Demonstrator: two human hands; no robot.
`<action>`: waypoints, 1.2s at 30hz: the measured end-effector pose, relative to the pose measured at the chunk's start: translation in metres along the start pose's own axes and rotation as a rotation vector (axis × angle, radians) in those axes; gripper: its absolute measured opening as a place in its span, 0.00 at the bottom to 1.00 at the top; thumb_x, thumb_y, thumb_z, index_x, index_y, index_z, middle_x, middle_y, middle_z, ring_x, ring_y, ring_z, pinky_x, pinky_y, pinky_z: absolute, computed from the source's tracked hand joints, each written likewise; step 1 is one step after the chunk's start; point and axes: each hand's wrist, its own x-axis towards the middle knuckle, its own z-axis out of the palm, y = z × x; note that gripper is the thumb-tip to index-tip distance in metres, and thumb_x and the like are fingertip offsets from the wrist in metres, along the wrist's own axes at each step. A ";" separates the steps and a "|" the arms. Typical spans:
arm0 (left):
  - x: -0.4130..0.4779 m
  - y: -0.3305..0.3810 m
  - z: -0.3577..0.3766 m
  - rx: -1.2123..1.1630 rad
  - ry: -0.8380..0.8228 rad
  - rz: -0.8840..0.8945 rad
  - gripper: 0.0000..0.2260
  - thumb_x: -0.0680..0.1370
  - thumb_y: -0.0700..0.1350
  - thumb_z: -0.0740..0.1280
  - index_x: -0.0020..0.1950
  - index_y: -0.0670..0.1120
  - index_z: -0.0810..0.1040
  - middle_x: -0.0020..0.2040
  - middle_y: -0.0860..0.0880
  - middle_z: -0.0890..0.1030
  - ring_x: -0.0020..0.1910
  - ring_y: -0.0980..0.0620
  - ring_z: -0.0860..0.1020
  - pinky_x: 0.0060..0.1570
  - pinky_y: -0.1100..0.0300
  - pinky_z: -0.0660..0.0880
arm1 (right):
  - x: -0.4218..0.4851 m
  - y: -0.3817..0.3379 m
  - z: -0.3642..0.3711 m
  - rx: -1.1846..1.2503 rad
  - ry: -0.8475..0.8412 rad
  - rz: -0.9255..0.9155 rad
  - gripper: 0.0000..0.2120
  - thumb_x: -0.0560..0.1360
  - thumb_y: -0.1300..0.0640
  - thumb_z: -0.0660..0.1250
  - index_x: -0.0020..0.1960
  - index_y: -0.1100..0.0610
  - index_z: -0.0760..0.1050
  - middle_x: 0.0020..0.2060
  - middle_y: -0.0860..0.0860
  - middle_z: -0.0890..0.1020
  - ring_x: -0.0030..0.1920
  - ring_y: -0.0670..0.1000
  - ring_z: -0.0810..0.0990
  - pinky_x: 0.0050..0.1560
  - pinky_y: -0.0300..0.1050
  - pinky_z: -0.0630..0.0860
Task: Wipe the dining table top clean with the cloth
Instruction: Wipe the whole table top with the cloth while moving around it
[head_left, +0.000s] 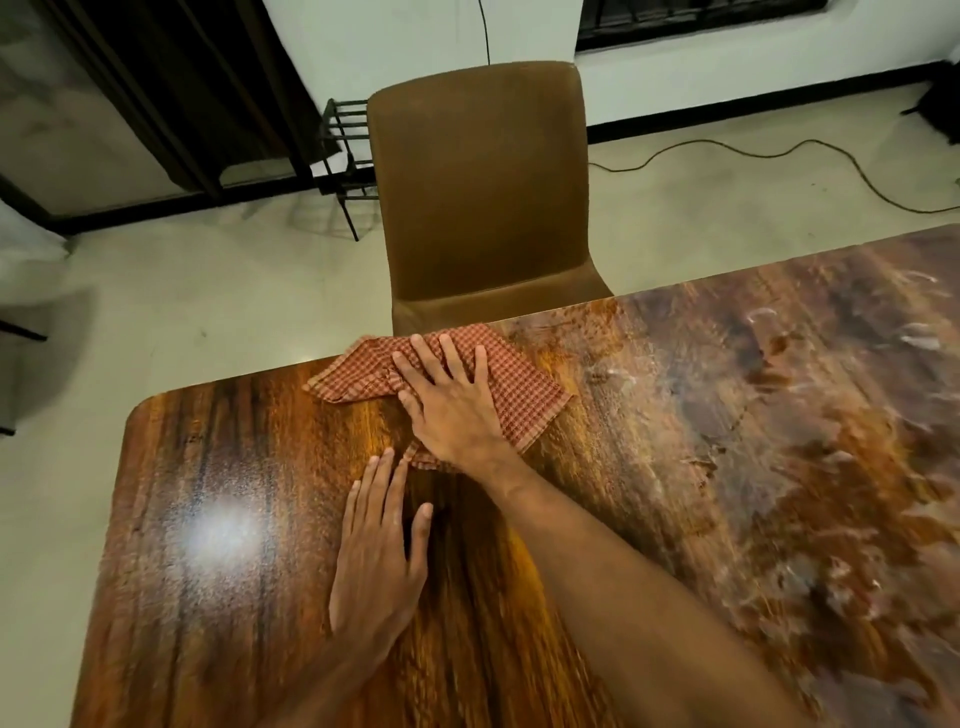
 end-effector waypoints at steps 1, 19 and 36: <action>0.001 -0.001 0.000 -0.007 0.000 0.002 0.27 0.85 0.59 0.46 0.81 0.48 0.56 0.83 0.51 0.54 0.82 0.56 0.48 0.80 0.53 0.48 | 0.002 0.017 -0.004 0.010 0.011 0.011 0.27 0.86 0.41 0.43 0.84 0.44 0.47 0.84 0.49 0.44 0.83 0.58 0.42 0.78 0.71 0.41; 0.001 -0.011 0.013 0.025 0.046 0.029 0.26 0.85 0.59 0.48 0.81 0.48 0.56 0.82 0.51 0.55 0.82 0.56 0.48 0.80 0.56 0.45 | -0.042 0.150 -0.029 0.044 0.096 0.458 0.28 0.85 0.40 0.42 0.84 0.43 0.44 0.84 0.50 0.43 0.83 0.61 0.42 0.77 0.75 0.39; -0.002 -0.003 0.006 -0.045 0.041 0.021 0.28 0.85 0.59 0.49 0.80 0.45 0.59 0.82 0.49 0.57 0.82 0.54 0.50 0.80 0.49 0.51 | -0.146 0.127 -0.007 -0.031 0.071 0.252 0.28 0.84 0.39 0.39 0.83 0.41 0.42 0.84 0.47 0.42 0.83 0.56 0.41 0.79 0.70 0.38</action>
